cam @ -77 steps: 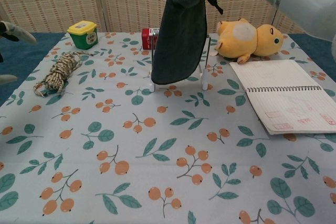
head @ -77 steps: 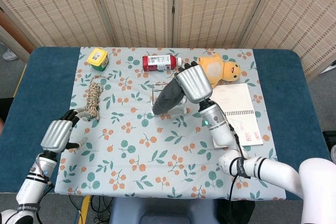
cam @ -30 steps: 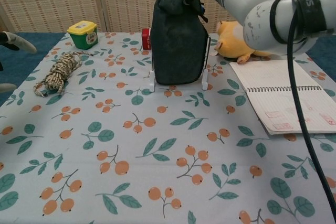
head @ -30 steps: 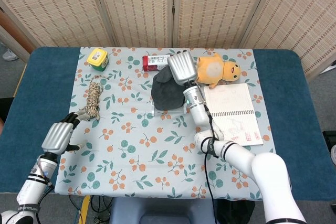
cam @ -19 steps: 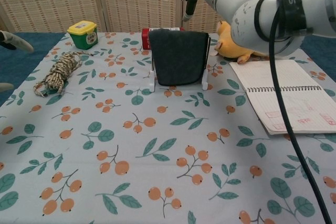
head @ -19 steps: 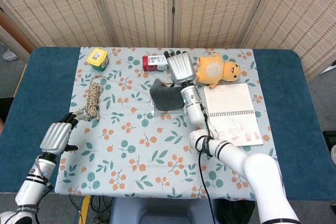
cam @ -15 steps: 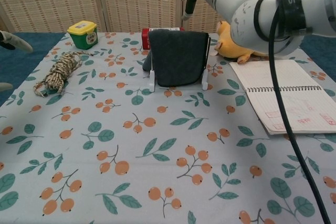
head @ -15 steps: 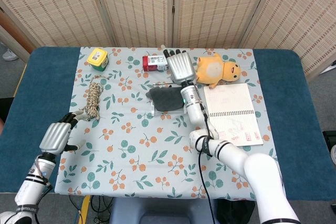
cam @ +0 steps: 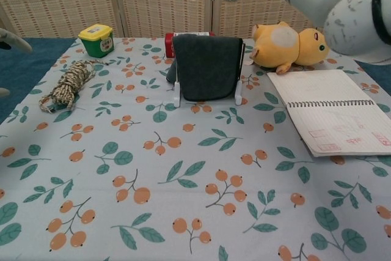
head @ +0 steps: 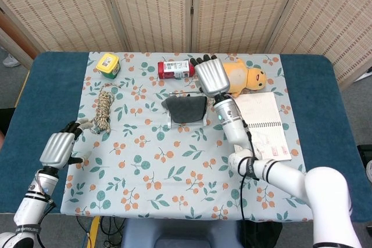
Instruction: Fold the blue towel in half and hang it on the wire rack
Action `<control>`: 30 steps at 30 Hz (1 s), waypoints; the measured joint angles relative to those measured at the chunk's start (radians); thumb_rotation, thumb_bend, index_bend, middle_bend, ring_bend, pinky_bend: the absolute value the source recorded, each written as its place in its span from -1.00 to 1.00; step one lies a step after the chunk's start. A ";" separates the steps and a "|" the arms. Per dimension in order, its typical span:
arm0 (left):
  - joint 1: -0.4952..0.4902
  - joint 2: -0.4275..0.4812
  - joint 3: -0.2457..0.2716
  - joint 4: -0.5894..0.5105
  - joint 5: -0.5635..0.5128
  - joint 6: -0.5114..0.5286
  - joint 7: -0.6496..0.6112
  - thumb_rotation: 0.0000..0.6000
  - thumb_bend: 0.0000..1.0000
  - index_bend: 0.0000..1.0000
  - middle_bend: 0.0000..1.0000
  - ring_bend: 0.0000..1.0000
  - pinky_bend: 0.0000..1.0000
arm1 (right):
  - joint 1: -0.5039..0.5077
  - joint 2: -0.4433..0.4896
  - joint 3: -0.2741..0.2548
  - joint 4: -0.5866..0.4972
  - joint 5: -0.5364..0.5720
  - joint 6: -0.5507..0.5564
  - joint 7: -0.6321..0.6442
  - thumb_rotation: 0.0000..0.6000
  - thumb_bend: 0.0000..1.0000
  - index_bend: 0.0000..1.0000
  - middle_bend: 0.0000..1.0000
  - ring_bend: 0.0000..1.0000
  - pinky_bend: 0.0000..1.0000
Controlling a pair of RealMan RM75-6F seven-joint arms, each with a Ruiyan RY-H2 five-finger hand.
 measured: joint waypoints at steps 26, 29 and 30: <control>0.052 0.055 -0.022 0.019 -0.089 0.096 0.114 1.00 -0.50 -0.58 -0.69 -0.73 -0.37 | -0.643 0.528 -0.294 -0.632 -0.235 0.465 0.211 1.00 -0.31 0.26 0.38 0.18 0.54; 0.068 0.065 -0.019 0.006 -0.094 0.113 0.116 1.00 -0.50 -0.58 -0.69 -0.73 -0.39 | -0.703 0.559 -0.328 -0.631 -0.270 0.492 0.269 1.00 -0.31 0.26 0.38 0.17 0.52; 0.074 0.069 -0.017 0.001 -0.094 0.119 0.118 1.00 -0.50 -0.58 -0.69 -0.73 -0.41 | -0.725 0.568 -0.339 -0.628 -0.280 0.502 0.289 1.00 -0.31 0.26 0.38 0.17 0.51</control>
